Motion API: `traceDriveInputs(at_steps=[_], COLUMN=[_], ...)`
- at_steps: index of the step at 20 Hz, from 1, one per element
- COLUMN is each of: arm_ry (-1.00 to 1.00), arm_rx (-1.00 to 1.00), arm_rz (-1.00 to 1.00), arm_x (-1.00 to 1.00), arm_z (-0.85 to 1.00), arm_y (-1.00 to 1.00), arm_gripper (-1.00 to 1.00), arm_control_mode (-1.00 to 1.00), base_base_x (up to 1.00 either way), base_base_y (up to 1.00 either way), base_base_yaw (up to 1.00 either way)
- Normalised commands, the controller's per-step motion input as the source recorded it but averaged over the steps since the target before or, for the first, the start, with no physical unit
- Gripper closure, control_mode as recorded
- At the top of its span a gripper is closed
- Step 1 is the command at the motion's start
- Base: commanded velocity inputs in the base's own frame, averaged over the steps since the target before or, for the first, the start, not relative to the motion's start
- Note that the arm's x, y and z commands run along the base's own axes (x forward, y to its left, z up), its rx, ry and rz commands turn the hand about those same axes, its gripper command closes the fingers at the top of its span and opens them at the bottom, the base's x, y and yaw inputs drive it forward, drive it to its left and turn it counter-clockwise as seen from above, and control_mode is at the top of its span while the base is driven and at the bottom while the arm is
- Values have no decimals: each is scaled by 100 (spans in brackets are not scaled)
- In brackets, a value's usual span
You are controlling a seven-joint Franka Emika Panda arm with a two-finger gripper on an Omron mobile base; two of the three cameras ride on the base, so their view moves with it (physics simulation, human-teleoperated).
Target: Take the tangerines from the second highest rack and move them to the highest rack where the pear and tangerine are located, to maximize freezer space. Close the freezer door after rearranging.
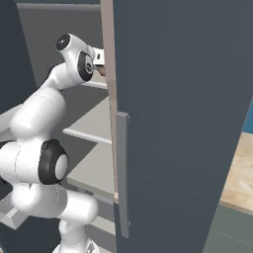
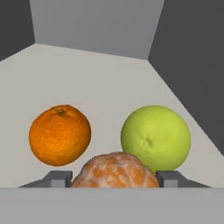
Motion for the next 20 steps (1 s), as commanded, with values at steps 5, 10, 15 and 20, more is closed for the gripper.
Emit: traceDriveInputs(at_steps=[5,10,15,20], arm_ry=[-9,-10,0,0], arm_rx=[0,0,0,0], arm_rz=[0,0,0,-1], arm_x=[68,63,20,-18], arm_z=[-39,-39,-40,0], arm_y=[-20,-15,-1,0], arm_gripper=[100,100,-100,-100], arm_control_mode=[-100,-100,-100,-100], base_base_x=[0,0,0,0], base_base_y=[0,0,0,0], base_base_yaw=[0,0,0,0])
